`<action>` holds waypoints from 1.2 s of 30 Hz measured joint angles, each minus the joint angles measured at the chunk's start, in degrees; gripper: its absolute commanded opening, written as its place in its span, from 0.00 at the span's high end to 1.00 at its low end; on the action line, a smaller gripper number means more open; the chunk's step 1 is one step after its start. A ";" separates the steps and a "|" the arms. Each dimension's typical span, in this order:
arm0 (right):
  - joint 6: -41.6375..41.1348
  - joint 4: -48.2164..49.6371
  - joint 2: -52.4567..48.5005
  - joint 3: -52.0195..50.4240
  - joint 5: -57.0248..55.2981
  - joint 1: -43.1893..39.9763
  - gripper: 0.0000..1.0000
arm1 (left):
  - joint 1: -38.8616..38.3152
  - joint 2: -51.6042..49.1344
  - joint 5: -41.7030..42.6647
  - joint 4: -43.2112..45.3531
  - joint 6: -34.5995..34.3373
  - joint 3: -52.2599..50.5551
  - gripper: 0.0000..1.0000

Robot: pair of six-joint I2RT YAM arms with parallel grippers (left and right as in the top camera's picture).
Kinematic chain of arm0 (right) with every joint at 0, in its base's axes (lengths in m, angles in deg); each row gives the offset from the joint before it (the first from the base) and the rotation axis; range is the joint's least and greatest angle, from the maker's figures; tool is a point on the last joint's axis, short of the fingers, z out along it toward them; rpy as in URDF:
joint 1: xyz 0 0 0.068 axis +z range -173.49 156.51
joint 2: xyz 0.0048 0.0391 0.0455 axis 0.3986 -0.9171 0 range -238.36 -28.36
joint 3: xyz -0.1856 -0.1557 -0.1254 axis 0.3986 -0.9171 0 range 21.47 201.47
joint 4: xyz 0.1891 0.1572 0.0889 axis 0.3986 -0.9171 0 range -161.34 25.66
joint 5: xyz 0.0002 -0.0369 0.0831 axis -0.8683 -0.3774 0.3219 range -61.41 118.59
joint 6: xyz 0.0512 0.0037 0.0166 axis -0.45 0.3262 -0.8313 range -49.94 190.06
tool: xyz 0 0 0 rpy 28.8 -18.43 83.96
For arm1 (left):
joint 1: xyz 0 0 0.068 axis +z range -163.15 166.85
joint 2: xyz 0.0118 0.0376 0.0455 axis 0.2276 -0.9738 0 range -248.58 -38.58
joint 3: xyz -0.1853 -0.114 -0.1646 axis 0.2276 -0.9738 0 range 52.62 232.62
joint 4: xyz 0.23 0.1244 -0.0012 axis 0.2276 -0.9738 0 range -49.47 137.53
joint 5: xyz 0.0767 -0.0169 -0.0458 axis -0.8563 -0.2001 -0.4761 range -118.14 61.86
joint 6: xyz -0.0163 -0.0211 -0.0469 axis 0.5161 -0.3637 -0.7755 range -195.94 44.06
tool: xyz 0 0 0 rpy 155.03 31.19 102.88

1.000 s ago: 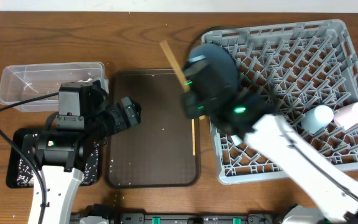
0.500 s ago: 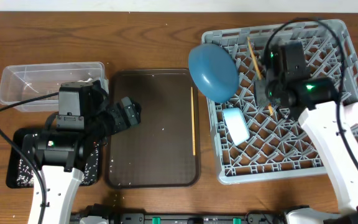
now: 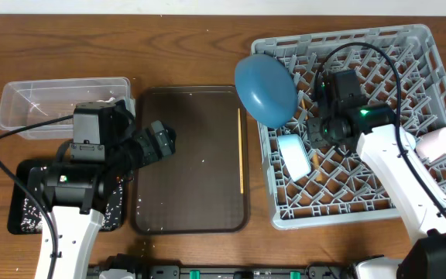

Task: Sort waste into correct bins and load items into the dishwasher rack
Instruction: 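Lift the chopsticks right and drop them into the dish rack, then move the right gripper back to the remaining chopstick on the brown tray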

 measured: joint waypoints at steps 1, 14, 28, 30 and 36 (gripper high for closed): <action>-0.02 -0.13 0.20 0.55 -0.20 0.66 0.61 | 0.00 0.00 0.00 0.00 0.00 0.00 0.02; -10.51 7.26 4.20 5.22 1.84 28.22 0.71 | 0.00 -0.02 0.00 0.00 0.00 0.00 0.02; -29.31 19.78 -23.19 5.14 -14.05 36.89 0.66 | 0.00 -0.02 0.00 0.00 0.00 0.00 0.02; -30.18 20.09 -24.50 5.11 -15.23 36.83 0.65 | 0.00 -0.02 0.00 0.02 0.00 0.00 0.02; -32.02 20.74 -26.40 5.11 -16.09 36.33 0.64 | 0.00 -0.04 0.00 0.00 0.00 0.00 0.02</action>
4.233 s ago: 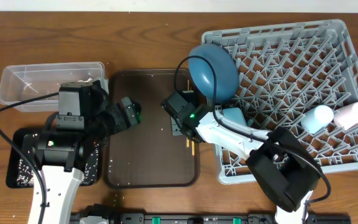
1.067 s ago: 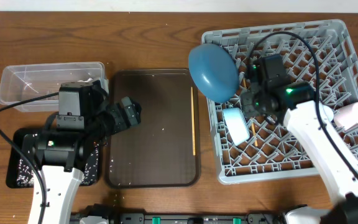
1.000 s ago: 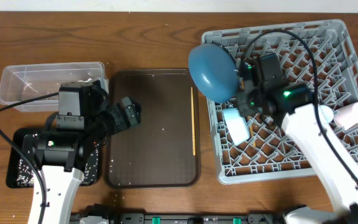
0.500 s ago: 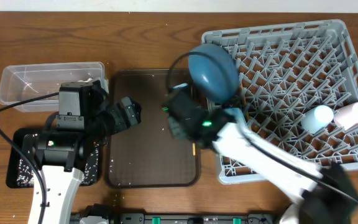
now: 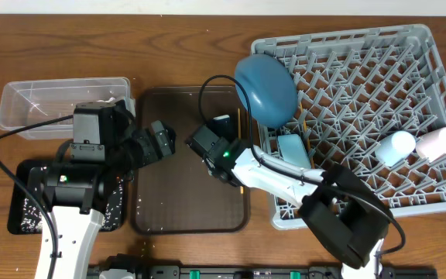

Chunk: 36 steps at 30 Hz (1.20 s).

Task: Sort waste into correct bins and load items into the dishwasher rack
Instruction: 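Move the right gripper back to the remaining chopstick on the brown tray, then close the right gripper on the remaining wooden chopstick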

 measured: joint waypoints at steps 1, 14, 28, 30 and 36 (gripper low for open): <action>-0.13 0.00 -0.28 0.00 0.24 -0.37 0.65 | 0.00 0.02 0.00 0.00 0.00 0.00 0.02; -2.47 -0.09 -0.72 0.00 1.27 -2.93 0.65 | 0.00 0.00 0.00 0.00 0.00 0.00 0.02; -1.05 -1.40 -0.72 0.13 -0.44 -2.75 0.64 | 0.00 0.00 0.00 0.00 0.00 0.00 0.02; -1.09 -1.38 -0.72 0.13 -0.85 -2.75 0.63 | 0.00 0.00 0.00 0.00 0.02 0.00 0.02; -1.01 -1.36 -0.72 0.13 -1.77 -2.73 0.60 | 0.00 0.02 0.00 0.00 0.00 0.00 0.02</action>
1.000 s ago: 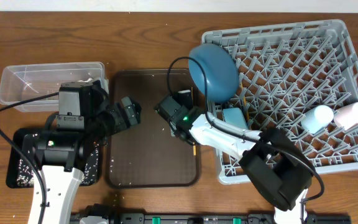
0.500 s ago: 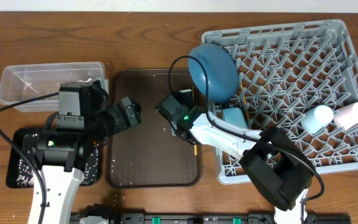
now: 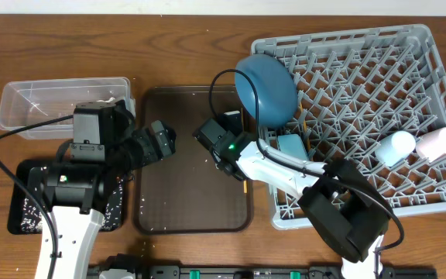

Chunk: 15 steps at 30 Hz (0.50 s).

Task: Sort waste into correct bins and load items into the dishwasher rack
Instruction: 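Close the right gripper on the remaining wooden chopstick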

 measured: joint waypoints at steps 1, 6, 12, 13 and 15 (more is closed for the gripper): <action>0.00 -0.04 0.00 0.02 -0.09 -0.02 0.60 | 0.00 -0.02 0.00 0.00 0.00 0.00 0.02; -0.28 -1.64 0.00 0.20 -0.42 -0.02 0.60 | 0.00 -0.02 0.00 0.02 0.02 0.00 0.02; -1.53 -1.14 0.00 0.31 1.75 -0.22 0.64 | 0.00 -0.02 0.00 0.00 0.02 0.00 0.02; -1.51 -0.50 0.00 0.31 2.43 -0.22 0.64 | 0.00 -0.02 0.00 0.00 0.02 0.00 0.02; -0.68 1.36 -0.13 0.33 4.87 -0.24 0.66 | 0.00 -0.02 0.00 0.00 0.02 0.00 0.02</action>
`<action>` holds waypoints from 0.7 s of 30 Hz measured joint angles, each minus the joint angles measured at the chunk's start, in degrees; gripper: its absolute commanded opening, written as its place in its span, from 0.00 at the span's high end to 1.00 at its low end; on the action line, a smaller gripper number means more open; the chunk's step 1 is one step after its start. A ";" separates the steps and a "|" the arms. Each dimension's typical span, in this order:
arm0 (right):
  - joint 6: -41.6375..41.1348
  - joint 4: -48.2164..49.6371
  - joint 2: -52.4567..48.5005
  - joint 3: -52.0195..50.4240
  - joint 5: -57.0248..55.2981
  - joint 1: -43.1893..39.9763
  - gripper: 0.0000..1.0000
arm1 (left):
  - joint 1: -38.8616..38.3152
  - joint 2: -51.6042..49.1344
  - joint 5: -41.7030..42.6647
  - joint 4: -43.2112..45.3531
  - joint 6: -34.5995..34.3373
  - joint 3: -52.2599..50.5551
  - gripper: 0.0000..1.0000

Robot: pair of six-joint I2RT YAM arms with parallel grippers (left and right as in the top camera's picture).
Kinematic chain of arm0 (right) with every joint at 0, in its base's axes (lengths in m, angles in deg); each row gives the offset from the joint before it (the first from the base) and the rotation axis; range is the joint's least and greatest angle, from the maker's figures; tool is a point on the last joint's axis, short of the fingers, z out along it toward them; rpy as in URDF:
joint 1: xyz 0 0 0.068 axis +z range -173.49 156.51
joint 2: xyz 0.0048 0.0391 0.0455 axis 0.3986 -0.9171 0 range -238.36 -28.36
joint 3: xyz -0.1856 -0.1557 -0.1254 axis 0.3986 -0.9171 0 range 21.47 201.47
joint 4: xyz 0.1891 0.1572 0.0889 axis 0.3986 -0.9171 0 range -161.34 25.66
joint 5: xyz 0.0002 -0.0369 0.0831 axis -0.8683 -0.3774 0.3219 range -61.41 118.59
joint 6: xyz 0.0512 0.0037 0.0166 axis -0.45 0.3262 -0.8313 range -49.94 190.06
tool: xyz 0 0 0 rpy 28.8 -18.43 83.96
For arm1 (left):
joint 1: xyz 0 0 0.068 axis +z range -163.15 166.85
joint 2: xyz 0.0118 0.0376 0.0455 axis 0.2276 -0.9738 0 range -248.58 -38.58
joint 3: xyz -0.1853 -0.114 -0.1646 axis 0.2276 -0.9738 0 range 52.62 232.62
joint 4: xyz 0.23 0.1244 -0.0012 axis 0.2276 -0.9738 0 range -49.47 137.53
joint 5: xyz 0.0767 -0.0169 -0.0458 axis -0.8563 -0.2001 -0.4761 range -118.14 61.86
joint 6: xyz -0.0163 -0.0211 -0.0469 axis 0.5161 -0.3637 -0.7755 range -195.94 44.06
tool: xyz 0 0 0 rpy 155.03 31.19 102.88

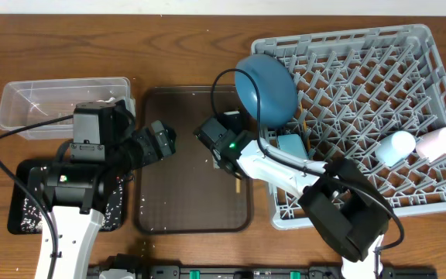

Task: Sort waste into correct bins and load items into the dishwasher rack
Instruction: 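Close the right gripper on the remaining wooden chopstick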

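A thin yellowish chopstick (238, 184) lies by the right edge of the brown tray (184, 194); only its lower end shows. My right gripper (233, 124) covers the rest of it, reaching across from the grey dishwasher rack (362, 54). Its jaws are hidden under the wrist. My left gripper (161, 139) hangs over the tray's left part, open and holding nothing. In the rack are a blue bowl (265, 85), a pale blue flat item (291, 144), a light blue cup (393, 147) and a pink cup (438, 142).
A clear plastic bin (60, 101) stands at the back left. A black bin (22, 205) with speckled waste sits in front of it under the left arm. The right arm's cable loops over the tray's far right corner.
My right gripper has stayed over the chopstick with only a slight shift. The stick's visible lower end now sits a little lower and further left. The left arm has not moved.
At first my right gripper was inside the rack beside the pale blue item, and the chopstick lay in full view along the tray's right edge. Then the arm reached over the tray's right half. By 0.5 s ago it sat on the chopstick, as now.
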 measured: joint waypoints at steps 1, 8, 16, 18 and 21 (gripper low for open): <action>0.59 0.48 -0.04 0.00 1.11 0.00 0.67 | 0.00 0.00 0.00 0.02 0.00 0.00 0.02; 3.04 1.46 -0.17 0.02 4.55 0.04 0.99 | 0.00 0.00 0.00 0.02 -0.02 0.00 0.02; 3.98 1.38 -0.24 0.35 4.81 0.04 0.99 | 0.00 0.00 0.00 0.00 0.00 0.00 0.02; 5.20 -0.39 -0.24 1.29 4.94 0.04 0.99 | 0.00 0.00 0.00 0.00 -0.02 0.00 0.02; 8.48 -3.45 0.02 4.15 6.23 0.07 0.99 | 0.00 0.00 0.00 0.00 0.00 0.00 0.02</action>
